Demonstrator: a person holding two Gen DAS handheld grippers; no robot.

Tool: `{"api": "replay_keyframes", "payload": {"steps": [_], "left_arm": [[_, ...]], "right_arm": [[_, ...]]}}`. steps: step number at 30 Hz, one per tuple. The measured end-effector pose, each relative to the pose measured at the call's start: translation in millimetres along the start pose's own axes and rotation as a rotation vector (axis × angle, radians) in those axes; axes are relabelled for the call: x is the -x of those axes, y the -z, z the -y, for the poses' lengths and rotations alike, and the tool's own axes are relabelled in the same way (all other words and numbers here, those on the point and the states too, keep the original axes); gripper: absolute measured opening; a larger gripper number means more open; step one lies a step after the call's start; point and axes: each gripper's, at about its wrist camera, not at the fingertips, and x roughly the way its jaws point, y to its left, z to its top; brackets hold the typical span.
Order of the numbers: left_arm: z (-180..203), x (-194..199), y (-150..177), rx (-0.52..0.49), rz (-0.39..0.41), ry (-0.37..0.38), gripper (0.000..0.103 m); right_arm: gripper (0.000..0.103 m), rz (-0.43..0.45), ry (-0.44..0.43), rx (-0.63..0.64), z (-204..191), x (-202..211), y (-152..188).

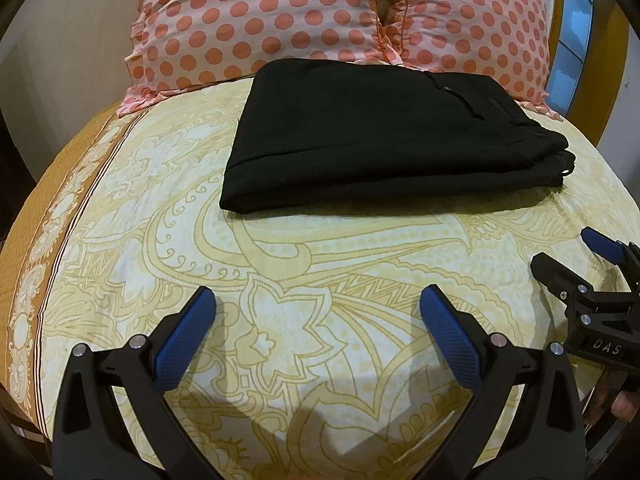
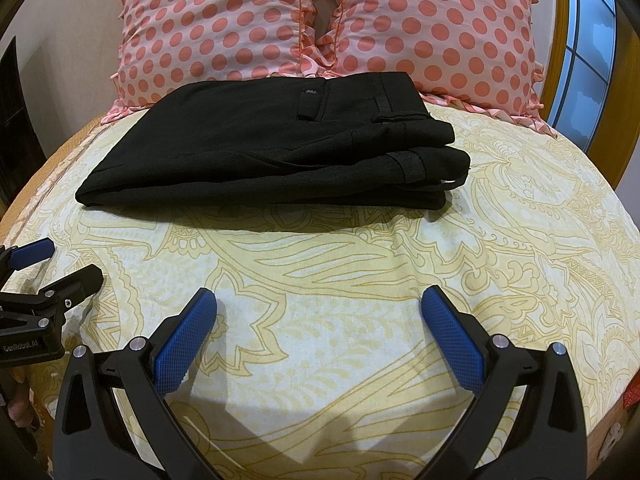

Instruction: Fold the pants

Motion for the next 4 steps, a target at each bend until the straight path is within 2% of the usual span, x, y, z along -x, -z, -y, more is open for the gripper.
{"api": "replay_keyframes", "payload": {"steps": [4], "left_arm": [[-0.3,1.3,2.7,0.0,0.02,-0.001,0.101]], "right_arm": [[0.102,0.0,0.0,0.0,0.0,0.0,0.1]]}}
